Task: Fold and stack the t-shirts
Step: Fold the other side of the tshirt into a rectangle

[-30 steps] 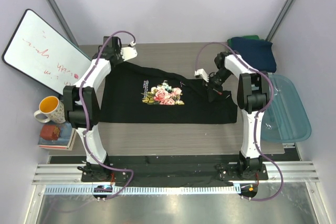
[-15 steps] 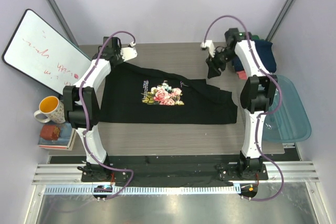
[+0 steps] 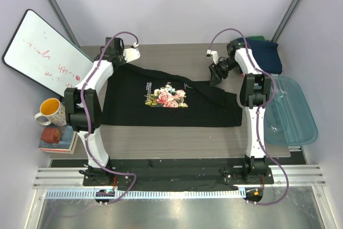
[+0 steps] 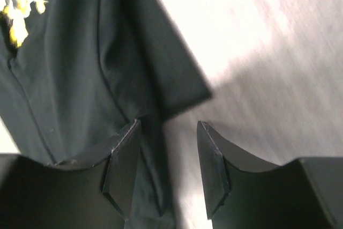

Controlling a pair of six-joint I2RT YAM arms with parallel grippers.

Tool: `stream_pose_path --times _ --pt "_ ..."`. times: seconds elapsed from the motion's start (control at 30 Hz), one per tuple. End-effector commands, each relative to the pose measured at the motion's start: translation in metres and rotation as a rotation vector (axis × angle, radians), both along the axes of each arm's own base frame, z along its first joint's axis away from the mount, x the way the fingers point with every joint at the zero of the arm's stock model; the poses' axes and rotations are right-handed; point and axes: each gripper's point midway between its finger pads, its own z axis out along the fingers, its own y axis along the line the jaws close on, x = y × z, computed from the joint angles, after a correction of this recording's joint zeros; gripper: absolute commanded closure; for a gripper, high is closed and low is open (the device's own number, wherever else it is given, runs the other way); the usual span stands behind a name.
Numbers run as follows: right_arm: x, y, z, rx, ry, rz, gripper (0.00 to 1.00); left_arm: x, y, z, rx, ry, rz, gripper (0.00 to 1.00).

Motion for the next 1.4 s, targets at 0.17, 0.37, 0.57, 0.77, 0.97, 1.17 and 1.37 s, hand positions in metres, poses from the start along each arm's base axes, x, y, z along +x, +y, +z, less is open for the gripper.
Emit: stream_pose_path --times 0.17,0.37,0.57,0.77,0.97,1.17,1.37 --pt "0.046 0.015 0.025 0.031 -0.171 -0.051 0.47 0.000 0.003 0.039 0.008 -0.097 0.029 1.00" --pt "0.039 0.013 0.016 0.007 -0.147 -0.041 0.46 0.002 0.005 0.041 0.017 -0.102 0.033 1.00" --pt "0.023 0.016 0.001 -0.030 -0.108 0.000 0.51 0.005 0.004 0.040 0.020 -0.099 0.029 1.00" --pt "0.008 0.021 -0.010 -0.060 -0.068 0.025 0.62 0.005 0.003 0.038 0.016 -0.098 0.025 1.00" --pt "-0.005 0.024 -0.021 -0.109 -0.044 0.056 0.70 0.005 0.006 0.037 0.010 -0.101 0.021 1.00" --pt "0.015 0.016 -0.027 -0.217 -0.117 0.025 0.99 0.004 0.008 0.041 -0.005 -0.115 0.028 1.00" --pt "0.071 0.006 0.011 -0.292 -0.354 -0.050 0.99 0.001 0.009 0.035 -0.014 -0.104 0.032 1.00"
